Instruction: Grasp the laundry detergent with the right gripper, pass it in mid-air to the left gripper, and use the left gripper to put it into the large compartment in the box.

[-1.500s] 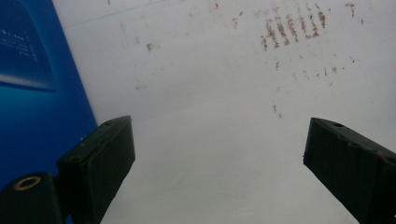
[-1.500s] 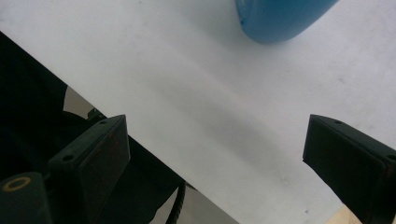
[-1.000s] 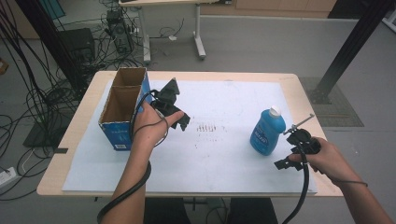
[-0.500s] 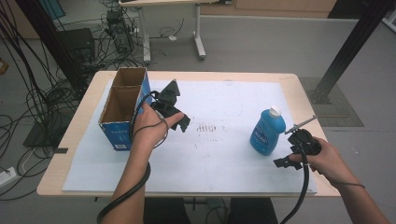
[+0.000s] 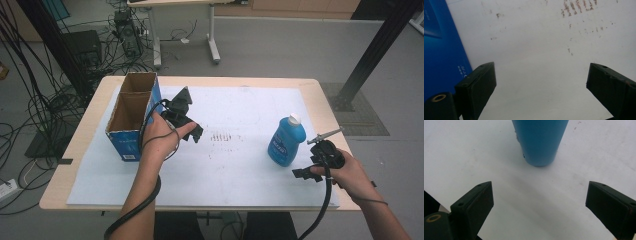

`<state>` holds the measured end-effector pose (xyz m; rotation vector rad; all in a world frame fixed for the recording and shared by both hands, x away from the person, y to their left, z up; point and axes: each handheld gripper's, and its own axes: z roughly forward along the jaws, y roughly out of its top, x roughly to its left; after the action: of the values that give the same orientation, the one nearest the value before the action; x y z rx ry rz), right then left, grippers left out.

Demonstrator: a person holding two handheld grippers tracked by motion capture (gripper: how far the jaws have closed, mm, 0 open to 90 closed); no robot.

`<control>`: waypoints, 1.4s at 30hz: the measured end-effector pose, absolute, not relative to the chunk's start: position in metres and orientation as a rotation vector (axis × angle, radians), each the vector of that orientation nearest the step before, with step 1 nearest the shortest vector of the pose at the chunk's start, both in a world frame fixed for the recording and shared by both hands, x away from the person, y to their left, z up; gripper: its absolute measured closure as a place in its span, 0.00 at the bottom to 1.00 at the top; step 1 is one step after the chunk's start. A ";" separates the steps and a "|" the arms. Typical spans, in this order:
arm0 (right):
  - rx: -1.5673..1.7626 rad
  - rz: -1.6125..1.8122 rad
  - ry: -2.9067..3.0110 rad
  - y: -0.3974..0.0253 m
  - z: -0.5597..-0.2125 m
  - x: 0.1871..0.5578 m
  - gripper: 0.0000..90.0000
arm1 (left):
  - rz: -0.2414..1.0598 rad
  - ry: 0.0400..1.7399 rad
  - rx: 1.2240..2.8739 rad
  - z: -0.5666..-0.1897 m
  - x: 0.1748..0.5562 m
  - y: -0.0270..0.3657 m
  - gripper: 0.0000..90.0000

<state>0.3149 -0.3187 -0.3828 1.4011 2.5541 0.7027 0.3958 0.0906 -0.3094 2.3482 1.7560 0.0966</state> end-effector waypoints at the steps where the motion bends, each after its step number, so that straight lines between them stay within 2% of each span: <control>1: 1.401 0.703 2.554 -0.319 -0.383 0.315 0.08 | 0.097 1.756 2.348 -0.309 0.396 0.091 0.10; 42: 1.300 1.040 2.304 -0.324 -0.402 0.310 0.07 | 0.072 1.759 2.341 -0.312 0.396 0.094 0.10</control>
<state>0.3097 -0.3244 -0.4018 1.3002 2.3044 1.0405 0.3962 0.0943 -0.3119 2.3406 1.7593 0.0716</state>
